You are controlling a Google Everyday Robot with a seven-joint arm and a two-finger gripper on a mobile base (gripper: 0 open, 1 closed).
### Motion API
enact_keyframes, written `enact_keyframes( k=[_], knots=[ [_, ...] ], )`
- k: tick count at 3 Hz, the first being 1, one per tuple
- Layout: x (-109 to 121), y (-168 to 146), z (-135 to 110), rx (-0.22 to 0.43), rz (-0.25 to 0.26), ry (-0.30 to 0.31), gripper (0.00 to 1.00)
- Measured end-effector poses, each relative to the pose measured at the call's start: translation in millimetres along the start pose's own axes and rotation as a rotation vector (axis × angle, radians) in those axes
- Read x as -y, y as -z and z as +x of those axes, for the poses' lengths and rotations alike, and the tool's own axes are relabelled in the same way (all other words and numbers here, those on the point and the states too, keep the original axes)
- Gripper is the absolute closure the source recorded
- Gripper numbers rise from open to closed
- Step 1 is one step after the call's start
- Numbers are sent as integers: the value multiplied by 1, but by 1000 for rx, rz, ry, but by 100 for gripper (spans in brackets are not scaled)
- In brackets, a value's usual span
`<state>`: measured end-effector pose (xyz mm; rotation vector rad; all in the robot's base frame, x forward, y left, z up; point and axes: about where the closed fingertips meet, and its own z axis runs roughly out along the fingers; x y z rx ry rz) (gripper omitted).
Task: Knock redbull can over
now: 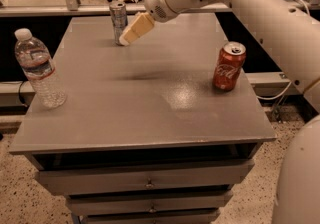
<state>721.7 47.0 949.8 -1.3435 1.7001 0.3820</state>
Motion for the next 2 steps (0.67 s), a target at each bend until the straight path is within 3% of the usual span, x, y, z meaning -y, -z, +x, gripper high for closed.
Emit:
enact_keyframes(
  k=[2],
  knots=[
    [30, -71, -23, 120, 45, -31, 0]
  ],
)
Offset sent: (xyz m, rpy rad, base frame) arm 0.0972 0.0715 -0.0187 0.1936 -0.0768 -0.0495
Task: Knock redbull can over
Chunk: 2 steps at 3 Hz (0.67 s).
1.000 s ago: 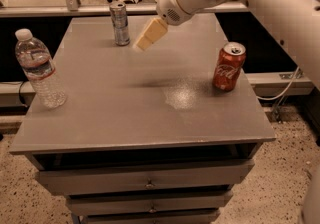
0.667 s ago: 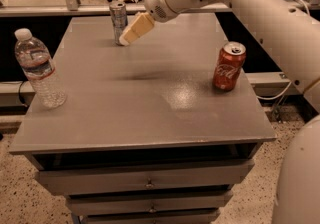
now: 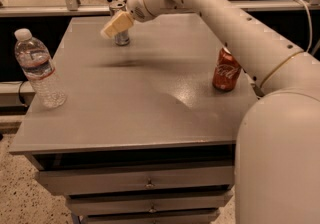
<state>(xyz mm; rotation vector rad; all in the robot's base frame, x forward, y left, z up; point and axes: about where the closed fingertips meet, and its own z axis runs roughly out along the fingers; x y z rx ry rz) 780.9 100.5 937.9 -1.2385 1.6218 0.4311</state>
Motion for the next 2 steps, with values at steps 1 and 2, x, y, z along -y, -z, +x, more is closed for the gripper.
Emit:
enact_keyframes(
  k=[1, 2],
  knots=[
    [10, -23, -1, 39, 14, -28, 0],
    [12, -36, 3, 57, 12, -74, 7]
  ],
)
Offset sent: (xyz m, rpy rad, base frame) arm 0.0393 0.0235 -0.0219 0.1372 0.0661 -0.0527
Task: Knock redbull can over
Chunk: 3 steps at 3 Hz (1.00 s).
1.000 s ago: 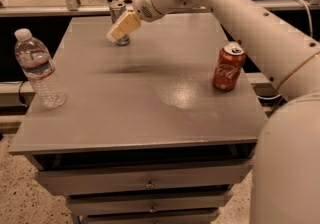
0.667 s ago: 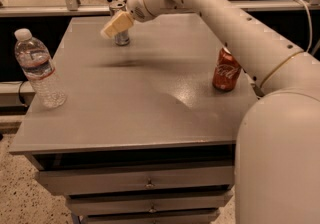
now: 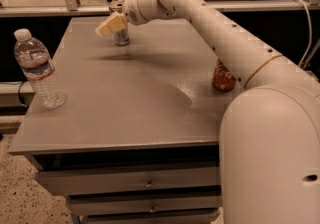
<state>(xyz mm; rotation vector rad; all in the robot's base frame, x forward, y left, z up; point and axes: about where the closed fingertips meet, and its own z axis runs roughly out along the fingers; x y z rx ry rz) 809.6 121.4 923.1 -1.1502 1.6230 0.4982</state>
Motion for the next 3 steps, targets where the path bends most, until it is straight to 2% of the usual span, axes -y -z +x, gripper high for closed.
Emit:
enact_keyframes(
  k=[1, 2, 3],
  knots=[
    [2, -5, 5, 15, 3, -39, 25],
    [6, 0, 8, 27, 9, -64, 55],
    [10, 14, 0, 29, -6, -67, 79]
  ],
)
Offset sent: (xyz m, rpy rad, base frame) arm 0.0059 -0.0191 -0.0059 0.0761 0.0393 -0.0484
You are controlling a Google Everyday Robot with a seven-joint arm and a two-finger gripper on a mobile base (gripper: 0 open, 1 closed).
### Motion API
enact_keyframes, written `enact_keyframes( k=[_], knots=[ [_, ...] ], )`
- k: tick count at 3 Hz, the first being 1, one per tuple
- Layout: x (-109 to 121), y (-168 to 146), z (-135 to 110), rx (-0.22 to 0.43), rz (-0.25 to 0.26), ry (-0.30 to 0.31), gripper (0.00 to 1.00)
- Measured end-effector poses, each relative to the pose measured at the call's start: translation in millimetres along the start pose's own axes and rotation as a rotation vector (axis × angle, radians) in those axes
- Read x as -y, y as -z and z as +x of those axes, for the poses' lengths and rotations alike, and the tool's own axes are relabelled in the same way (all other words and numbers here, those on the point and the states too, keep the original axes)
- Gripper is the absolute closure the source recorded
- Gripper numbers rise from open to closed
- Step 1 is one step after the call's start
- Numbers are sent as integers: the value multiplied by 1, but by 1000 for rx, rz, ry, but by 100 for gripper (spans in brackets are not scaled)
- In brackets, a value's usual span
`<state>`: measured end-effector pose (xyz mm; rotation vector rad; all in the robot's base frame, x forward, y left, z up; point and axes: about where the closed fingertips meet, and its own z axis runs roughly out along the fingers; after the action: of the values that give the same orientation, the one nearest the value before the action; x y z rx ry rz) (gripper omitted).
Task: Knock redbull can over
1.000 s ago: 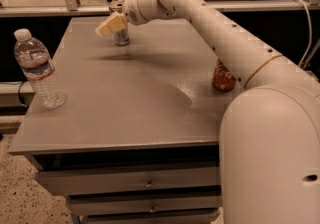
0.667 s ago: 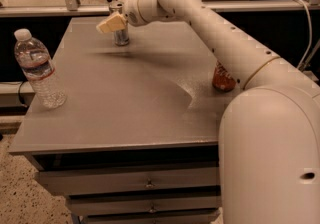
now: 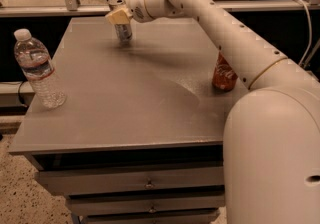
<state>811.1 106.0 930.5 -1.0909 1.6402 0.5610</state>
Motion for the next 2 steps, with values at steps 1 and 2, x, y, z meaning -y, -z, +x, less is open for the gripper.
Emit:
enact_keyframes(
  k=[1, 2],
  knots=[
    [5, 35, -15, -9, -21, 33, 100],
    [-6, 91, 1, -141, -92, 82, 100]
  ],
)
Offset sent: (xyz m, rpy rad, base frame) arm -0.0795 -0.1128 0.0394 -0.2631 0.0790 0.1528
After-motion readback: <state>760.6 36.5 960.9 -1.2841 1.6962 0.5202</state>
